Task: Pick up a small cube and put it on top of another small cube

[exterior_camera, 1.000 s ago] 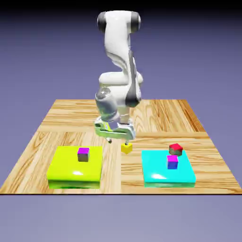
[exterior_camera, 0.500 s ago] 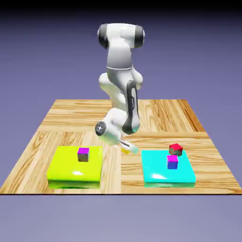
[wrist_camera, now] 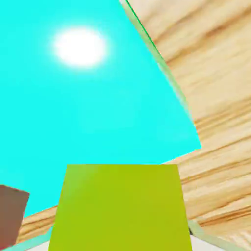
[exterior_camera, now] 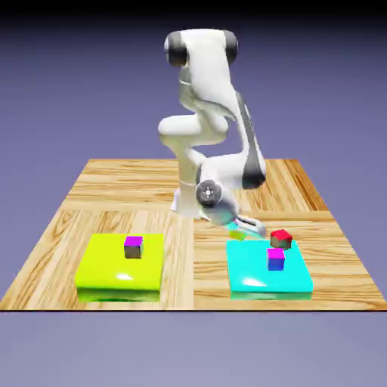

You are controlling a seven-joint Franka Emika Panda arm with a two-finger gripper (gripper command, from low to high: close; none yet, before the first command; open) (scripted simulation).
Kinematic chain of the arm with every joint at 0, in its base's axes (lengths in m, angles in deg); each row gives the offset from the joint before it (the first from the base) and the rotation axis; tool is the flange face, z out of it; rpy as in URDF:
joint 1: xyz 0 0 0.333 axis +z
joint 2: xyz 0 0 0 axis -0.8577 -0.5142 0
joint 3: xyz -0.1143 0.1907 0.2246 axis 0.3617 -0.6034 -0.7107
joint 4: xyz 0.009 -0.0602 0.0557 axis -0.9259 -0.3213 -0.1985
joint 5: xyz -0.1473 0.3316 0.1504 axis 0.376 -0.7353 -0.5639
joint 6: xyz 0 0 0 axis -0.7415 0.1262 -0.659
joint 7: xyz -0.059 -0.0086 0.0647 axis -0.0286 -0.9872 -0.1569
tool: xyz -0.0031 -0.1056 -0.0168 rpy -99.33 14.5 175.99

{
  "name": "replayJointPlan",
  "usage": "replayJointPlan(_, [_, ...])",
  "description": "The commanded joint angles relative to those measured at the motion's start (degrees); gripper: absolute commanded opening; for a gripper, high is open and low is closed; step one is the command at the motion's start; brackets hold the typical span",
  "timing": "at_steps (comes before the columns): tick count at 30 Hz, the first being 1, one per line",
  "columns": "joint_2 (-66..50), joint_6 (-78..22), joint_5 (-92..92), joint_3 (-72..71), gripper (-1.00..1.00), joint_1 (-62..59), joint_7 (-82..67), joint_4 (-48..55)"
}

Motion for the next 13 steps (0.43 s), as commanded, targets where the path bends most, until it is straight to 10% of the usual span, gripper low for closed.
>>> replayJointPlan(1, [-0.3, -1.2, -0.1, -1.6, -1.0, 0.6, 1.7, 2.1])
replayJointPlan(9, [-5.0, 5.4, -3.5, -6.6, -1.0, 4.0, 2.9, 1.7])
replayJointPlan(10, [-5.0, 5.4, -3.5, -6.6, 1.0, 4.0, 2.9, 1.7])
replayJointPlan(13, [-2.8, 0.4, -1.9, -5.7, 1.0, 2.9, 4.2, 4.4])
